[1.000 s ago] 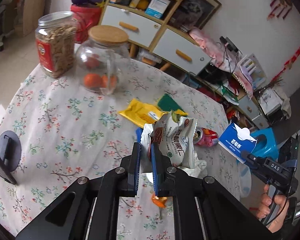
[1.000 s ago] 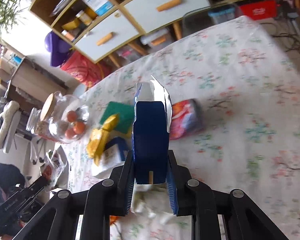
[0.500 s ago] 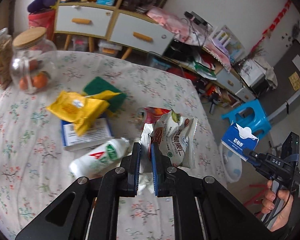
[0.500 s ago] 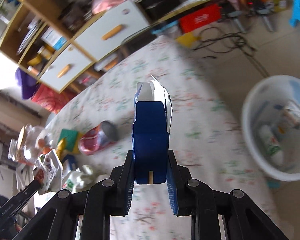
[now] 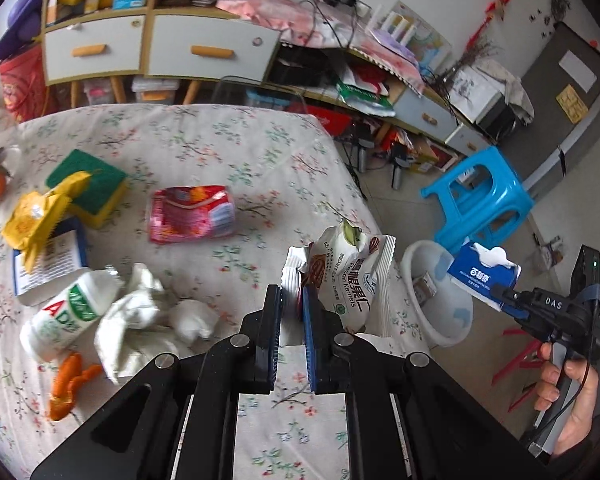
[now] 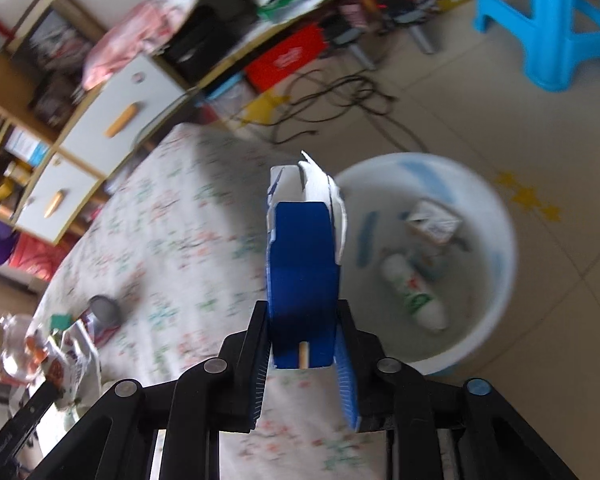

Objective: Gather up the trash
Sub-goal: 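Drop the blue tissue box into the bin while the left gripper drops the snack wrapper in, then return both grippers to the table toward the crumpled tissues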

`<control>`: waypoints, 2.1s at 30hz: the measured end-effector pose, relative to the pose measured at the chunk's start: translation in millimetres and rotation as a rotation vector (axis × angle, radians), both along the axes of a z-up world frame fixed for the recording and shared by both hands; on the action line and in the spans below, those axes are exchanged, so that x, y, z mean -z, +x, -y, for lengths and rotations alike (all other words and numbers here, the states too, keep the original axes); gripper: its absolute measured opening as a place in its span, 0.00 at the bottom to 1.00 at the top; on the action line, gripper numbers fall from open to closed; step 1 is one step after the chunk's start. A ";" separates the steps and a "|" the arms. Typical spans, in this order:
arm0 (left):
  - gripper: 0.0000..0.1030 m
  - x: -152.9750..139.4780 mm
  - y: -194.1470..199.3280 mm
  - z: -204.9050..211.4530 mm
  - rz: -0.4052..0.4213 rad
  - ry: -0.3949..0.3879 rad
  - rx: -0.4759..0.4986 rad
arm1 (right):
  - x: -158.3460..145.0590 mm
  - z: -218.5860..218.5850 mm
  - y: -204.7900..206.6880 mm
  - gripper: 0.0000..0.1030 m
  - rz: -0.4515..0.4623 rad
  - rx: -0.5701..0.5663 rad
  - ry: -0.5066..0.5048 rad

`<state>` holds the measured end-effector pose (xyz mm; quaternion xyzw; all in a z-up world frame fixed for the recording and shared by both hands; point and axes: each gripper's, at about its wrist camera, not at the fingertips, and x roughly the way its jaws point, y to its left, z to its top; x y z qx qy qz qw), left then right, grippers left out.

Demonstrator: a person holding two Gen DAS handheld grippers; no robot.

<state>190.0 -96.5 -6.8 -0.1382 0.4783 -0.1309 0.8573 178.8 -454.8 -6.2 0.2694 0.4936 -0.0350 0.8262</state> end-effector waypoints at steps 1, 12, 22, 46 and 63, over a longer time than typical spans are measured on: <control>0.10 1.7 2.3 10.1 -0.005 0.010 0.016 | 2.0 7.9 -0.3 0.30 -0.008 0.019 -0.010; 0.11 11.6 24.9 115.8 0.004 0.084 0.169 | -4.6 53.3 -21.1 0.60 -0.022 0.072 -0.067; 0.11 25.2 39.5 194.4 0.029 0.132 0.275 | 5.1 86.5 -39.4 0.62 -0.067 0.107 -0.106; 0.88 20.2 16.3 121.8 0.033 0.260 0.223 | -1.8 61.2 -27.1 0.78 -0.056 0.084 -0.107; 0.96 19.8 -1.4 -31.2 -0.055 0.263 0.089 | 5.8 -47.4 9.7 0.80 -0.081 -0.110 -0.159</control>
